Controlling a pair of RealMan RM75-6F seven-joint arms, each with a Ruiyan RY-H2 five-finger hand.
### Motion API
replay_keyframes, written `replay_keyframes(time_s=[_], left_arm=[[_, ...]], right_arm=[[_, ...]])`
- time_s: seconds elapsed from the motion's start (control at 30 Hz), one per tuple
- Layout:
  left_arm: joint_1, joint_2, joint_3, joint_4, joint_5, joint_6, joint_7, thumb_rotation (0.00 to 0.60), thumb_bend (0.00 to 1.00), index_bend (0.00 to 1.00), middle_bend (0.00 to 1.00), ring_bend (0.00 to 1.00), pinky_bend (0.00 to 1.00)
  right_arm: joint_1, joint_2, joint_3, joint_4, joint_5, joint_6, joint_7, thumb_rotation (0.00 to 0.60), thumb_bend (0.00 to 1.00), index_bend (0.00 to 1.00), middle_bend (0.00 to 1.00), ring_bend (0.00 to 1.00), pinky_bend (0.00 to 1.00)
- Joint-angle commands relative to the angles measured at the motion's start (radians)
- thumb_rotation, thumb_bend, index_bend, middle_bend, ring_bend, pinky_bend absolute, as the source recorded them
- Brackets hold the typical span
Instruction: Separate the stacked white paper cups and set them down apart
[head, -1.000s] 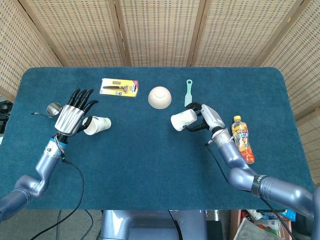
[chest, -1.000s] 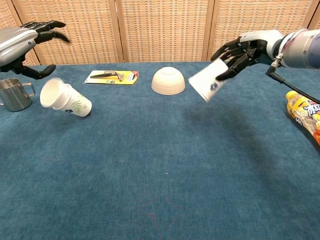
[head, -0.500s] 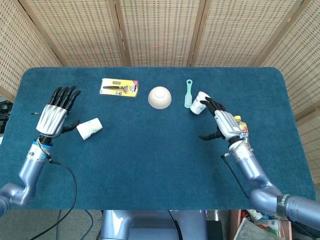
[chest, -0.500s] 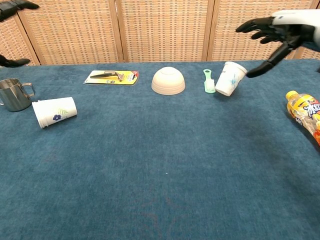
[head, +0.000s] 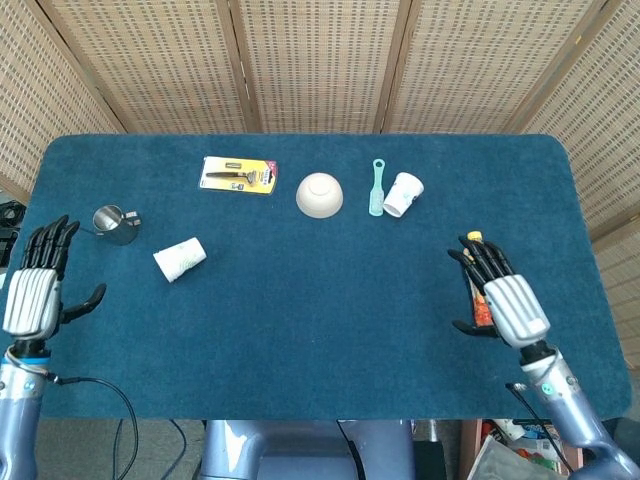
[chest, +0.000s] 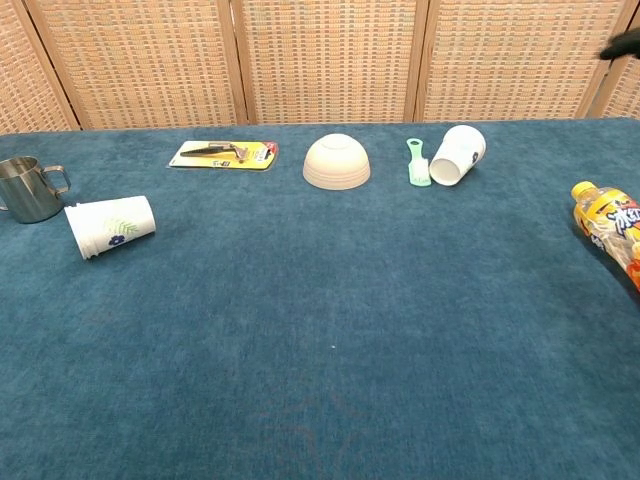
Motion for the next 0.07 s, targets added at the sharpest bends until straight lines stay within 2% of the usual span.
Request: replay_keyframes(time_s=[0.03,0.07], left_arm=[[0.082,0.023,0.055,-0.085,0.006,0.070,0.058,0.600,0.30,0.00,0.00,0.00,0.00],[0.091,0.020,0.062,-0.085,0.019,0.078,0.064,0.600,0.30,0.00,0.00,0.00,0.00]], right_arm=[[-0.127,-0.025,-0.068,0.031,-0.101,0.155,-0.076,0.600,0.00,0.10,0.01,0.00,0.00],[-0.145,-0.028,-0.073,0.031,-0.107,0.175,-0.088,0.600,0.00,0.09,0.01,0.00,0.00]])
